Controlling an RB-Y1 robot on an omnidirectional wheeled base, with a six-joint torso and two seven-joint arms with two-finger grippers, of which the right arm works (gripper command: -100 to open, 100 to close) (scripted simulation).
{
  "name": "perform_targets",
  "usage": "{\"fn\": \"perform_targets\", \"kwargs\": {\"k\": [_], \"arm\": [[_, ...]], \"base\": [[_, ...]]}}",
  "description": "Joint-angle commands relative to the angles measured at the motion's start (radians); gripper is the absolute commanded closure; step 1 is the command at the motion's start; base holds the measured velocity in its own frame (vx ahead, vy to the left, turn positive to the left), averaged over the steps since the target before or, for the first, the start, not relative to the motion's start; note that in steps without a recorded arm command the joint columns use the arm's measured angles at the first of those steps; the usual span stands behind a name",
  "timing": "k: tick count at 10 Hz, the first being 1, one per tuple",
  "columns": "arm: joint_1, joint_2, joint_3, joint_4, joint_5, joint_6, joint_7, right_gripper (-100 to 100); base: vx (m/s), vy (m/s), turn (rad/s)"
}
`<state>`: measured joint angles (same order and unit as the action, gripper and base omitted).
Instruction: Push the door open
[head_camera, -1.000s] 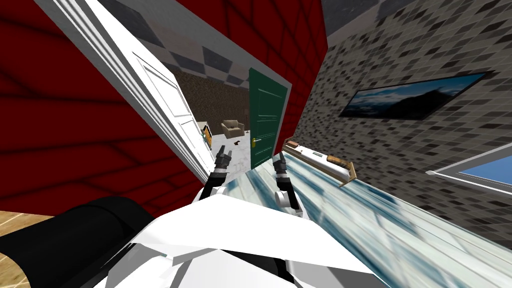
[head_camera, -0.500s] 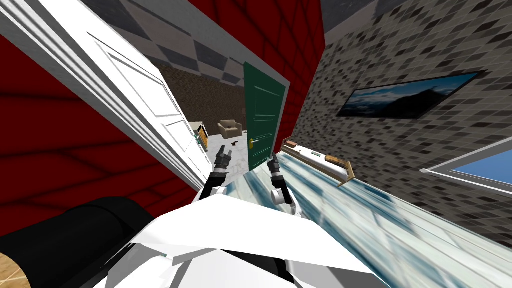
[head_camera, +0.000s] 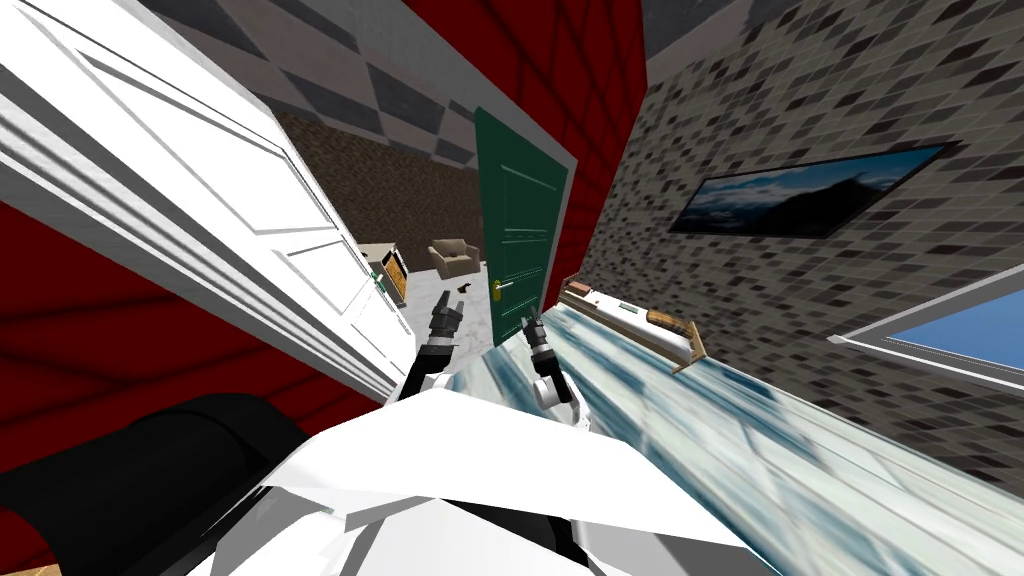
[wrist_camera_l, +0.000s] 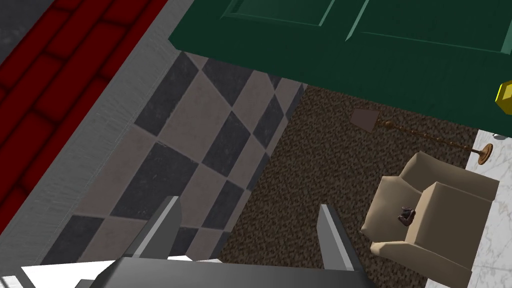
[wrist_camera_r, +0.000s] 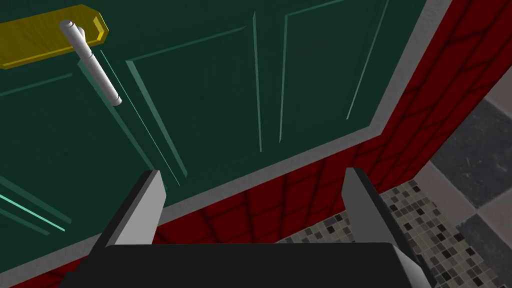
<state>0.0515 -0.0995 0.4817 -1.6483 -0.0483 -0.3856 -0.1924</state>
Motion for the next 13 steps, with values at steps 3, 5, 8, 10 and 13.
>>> {"fn": "perform_targets", "kwargs": {"k": [3,5,8,10,13], "arm": [[-0.066,-0.001,0.069,0.090,-0.001,0.002,-0.013,-100],[-0.077,-0.002,0.083,0.106,-0.001,0.003,-0.015,-100],[-0.110,-0.003,0.123,0.152,-0.002,0.004,-0.023,-100],[-0.143,-0.004,0.163,0.198,-0.002,0.006,-0.030,-100],[-0.184,-0.004,0.214,0.255,-0.003,0.007,-0.039,-100]], "base": [[0.150,-0.012,-0.069],[0.086,-0.001,-0.026],[0.094,-0.006,-0.045],[0.125,0.000,-0.071],[0.159,-0.002,-0.058]]}}
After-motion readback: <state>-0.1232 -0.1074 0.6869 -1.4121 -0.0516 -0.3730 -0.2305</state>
